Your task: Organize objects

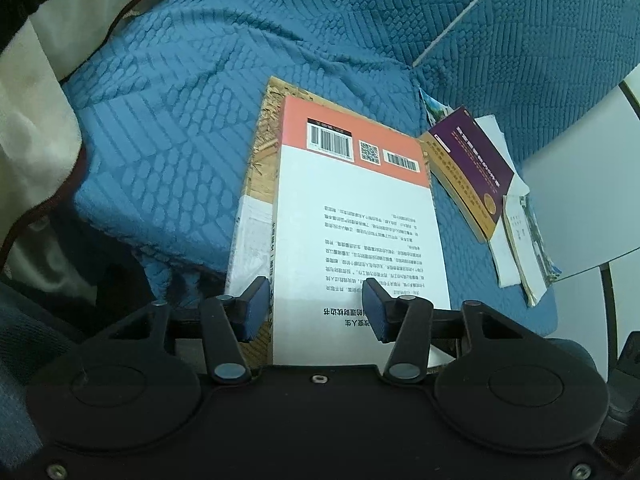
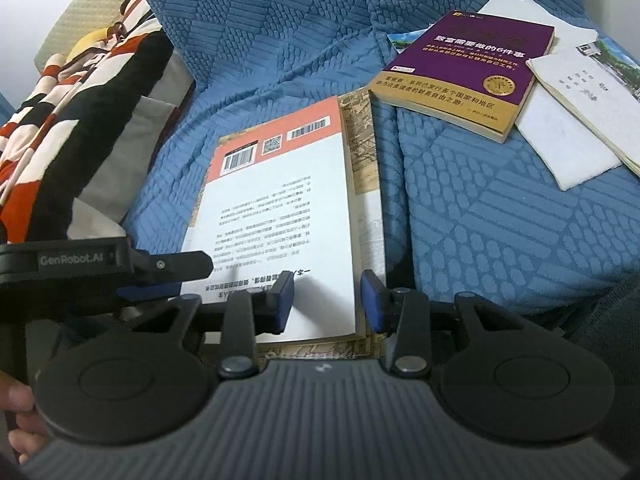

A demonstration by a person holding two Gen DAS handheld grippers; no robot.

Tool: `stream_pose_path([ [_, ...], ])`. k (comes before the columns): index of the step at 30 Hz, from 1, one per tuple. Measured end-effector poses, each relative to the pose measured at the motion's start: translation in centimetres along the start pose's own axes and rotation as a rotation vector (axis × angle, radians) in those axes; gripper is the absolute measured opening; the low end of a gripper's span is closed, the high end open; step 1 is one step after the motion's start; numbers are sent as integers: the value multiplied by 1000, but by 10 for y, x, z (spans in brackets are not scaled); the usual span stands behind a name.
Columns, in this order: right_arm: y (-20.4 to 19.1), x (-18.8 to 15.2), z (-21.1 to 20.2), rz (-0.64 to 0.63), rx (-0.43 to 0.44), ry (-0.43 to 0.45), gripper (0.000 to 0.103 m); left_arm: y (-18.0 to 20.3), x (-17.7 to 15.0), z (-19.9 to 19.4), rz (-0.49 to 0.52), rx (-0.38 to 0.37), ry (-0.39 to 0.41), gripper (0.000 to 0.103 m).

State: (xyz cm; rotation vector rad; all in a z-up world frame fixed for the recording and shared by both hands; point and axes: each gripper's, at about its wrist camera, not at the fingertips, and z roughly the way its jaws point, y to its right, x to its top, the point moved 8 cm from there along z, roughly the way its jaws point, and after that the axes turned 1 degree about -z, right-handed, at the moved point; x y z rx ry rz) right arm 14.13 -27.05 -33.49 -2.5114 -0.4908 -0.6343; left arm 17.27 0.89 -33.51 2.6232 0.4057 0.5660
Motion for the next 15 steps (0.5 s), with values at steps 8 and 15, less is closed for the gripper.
stream_pose_path([
  [8, -6, -2, 1, 8, 6, -11, 39, -4, 3, -3, -10, -3, 2, 48],
  [15, 0, 9, -19, 70, -3, 27, 35, 8, 9, -22, 11, -31, 26, 51],
])
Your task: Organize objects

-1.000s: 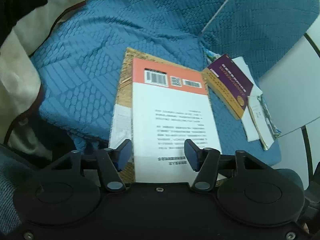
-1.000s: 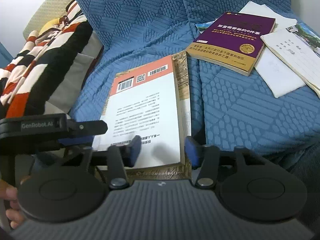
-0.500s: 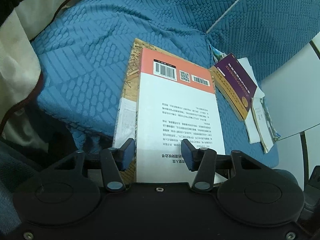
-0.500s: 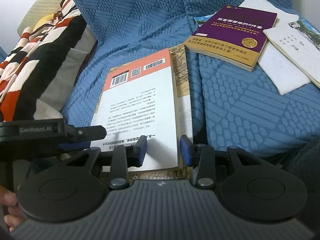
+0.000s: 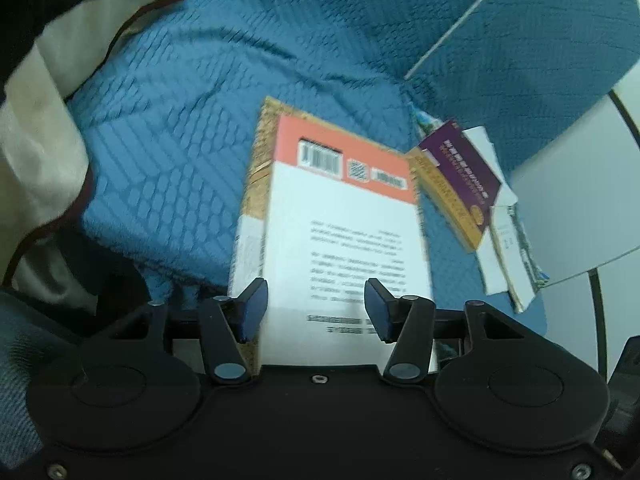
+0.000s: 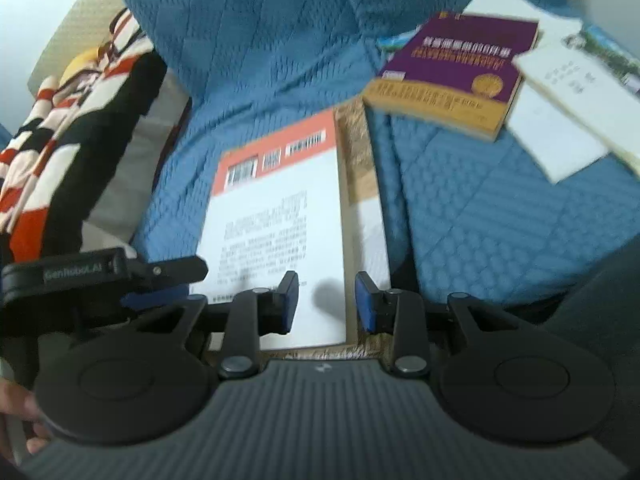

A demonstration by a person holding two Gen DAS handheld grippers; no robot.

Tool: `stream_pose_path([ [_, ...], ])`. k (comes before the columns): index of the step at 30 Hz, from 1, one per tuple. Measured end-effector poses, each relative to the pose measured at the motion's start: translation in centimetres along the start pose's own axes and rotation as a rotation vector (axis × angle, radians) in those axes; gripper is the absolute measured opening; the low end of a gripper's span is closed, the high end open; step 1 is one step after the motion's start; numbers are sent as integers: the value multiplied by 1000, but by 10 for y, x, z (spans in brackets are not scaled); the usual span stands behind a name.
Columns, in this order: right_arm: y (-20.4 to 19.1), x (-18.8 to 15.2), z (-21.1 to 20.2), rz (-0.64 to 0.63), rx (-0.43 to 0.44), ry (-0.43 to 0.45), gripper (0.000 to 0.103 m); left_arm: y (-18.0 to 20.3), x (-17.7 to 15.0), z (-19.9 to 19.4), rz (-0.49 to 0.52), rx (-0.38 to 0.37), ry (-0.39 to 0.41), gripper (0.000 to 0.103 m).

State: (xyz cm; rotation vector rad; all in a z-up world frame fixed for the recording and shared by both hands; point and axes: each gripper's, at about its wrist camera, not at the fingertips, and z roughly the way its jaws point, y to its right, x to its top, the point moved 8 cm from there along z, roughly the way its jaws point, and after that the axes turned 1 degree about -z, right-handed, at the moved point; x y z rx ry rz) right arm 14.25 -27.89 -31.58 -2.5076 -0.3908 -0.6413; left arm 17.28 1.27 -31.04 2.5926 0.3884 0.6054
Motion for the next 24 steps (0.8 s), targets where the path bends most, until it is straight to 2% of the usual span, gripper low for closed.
stream_pose_path([
  [12, -8, 36, -80, -47, -46, 139, 35, 71, 12, -65, 158, -39, 95, 54],
  [17, -5, 42, -115, -16, -36, 186, 35, 112, 5, -96, 262, -52, 138, 57],
  [24, 3, 41, -160, -14, -54, 235, 35, 154, -11, -120, 296, -126, 150, 59],
])
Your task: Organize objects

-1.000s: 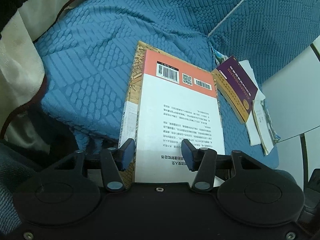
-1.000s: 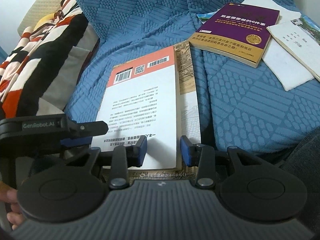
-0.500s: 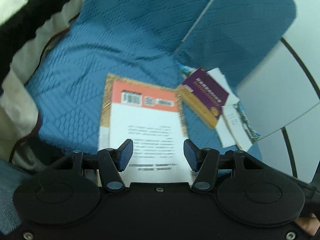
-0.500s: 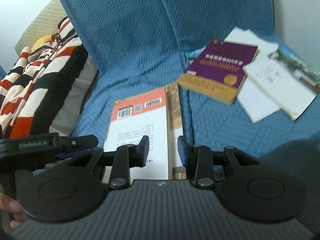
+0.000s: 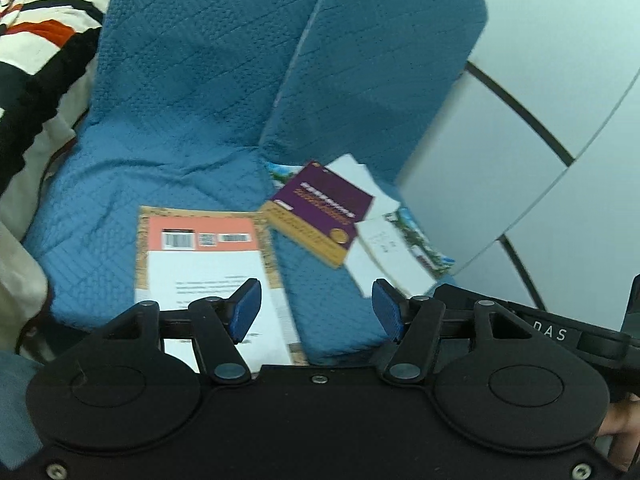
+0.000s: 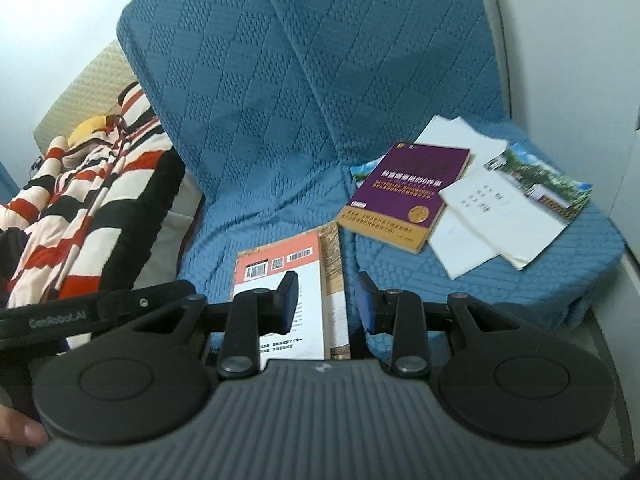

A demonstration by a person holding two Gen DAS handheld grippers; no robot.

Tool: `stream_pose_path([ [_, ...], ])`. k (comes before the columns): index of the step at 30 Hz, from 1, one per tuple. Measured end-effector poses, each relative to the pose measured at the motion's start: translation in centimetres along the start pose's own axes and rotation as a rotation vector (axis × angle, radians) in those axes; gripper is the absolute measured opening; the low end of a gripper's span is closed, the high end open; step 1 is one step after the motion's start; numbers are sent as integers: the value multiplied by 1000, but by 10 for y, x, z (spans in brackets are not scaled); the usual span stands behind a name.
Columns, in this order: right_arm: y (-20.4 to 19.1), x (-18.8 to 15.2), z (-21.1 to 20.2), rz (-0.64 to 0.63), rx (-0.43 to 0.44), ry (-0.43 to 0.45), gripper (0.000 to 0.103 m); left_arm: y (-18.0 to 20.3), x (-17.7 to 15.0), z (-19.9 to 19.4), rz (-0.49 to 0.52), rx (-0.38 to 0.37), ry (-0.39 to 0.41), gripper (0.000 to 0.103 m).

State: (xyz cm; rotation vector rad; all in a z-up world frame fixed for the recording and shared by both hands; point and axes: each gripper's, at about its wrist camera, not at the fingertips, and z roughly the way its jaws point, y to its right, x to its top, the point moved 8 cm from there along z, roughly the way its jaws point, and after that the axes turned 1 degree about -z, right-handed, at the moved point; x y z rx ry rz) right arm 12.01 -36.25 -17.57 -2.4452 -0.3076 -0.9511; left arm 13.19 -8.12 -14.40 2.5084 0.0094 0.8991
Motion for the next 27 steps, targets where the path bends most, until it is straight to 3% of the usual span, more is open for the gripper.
stream_pose_path([
  [2, 4, -1, -10, 3, -7, 9, 35, 9, -1, -3, 6, -5, 4, 59],
  [15, 30, -22, -52, 62, -57, 21, 36, 53, 0, -35, 79, -12, 62, 99],
  [18, 29, -23, -56, 47, -71, 34, 37, 57, 2, -37, 86, -34, 71, 102],
  [19, 28, -23, -56, 39, -77, 38, 39, 56, 3, -36, 87, -36, 73, 102],
  [22, 28, -22, -52, 29, -91, 49, 83, 54, 5, -28, 95, -18, 63, 102],
  [27, 27, -22, -38, 32, -82, 41, 81, 47, 7, -11, 123, 7, 64, 102],
])
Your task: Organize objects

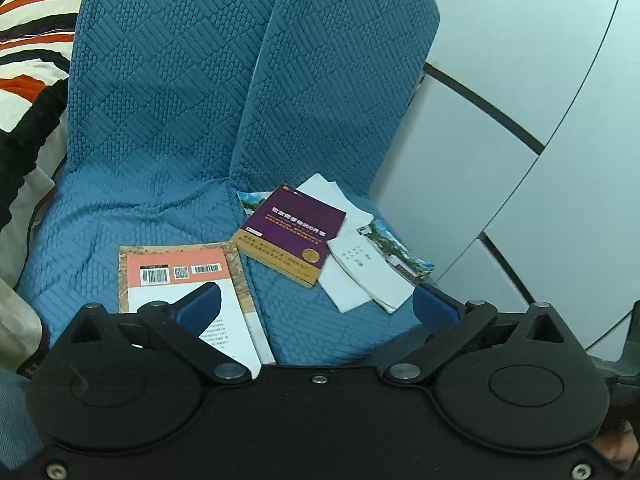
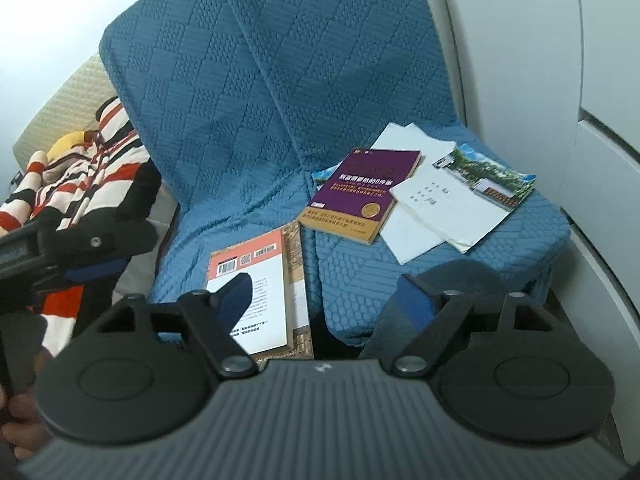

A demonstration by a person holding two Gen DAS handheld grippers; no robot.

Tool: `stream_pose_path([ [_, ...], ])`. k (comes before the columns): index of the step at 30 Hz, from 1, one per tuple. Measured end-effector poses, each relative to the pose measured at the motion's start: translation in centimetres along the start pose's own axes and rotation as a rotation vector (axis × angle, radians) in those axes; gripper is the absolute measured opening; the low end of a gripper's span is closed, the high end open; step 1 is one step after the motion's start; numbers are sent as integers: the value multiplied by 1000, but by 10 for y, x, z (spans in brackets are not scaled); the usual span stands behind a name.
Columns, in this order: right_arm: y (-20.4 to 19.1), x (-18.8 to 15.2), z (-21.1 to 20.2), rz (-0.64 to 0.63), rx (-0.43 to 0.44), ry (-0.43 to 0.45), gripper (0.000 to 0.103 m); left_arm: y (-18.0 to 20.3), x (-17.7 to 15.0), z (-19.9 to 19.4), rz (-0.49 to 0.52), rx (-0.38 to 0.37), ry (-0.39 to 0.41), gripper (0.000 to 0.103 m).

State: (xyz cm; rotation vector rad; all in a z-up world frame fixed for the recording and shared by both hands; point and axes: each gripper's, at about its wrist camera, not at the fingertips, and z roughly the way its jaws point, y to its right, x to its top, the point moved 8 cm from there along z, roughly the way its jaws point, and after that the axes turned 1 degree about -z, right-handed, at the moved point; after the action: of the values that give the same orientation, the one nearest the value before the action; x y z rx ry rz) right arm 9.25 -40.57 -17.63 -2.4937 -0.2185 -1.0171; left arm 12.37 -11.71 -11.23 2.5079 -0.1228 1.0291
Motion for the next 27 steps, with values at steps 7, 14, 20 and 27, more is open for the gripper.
stream_pose_path([
  [7, 4, 0, 27, -7, -18, -1, 81, -10, 5, 36, 10, 27, 5, 102],
  [14, 21, -2, 54, 20, -54, 16, 81, -24, 13, 74, 11, 30, -17, 102],
  [20, 23, 12, 68, 12, -61, 70, 81, -42, 16, 113, -3, 21, -46, 102],
  [27, 32, 22, 109, 29, -85, 37, 81, -60, 21, 152, -29, 11, -84, 101],
])
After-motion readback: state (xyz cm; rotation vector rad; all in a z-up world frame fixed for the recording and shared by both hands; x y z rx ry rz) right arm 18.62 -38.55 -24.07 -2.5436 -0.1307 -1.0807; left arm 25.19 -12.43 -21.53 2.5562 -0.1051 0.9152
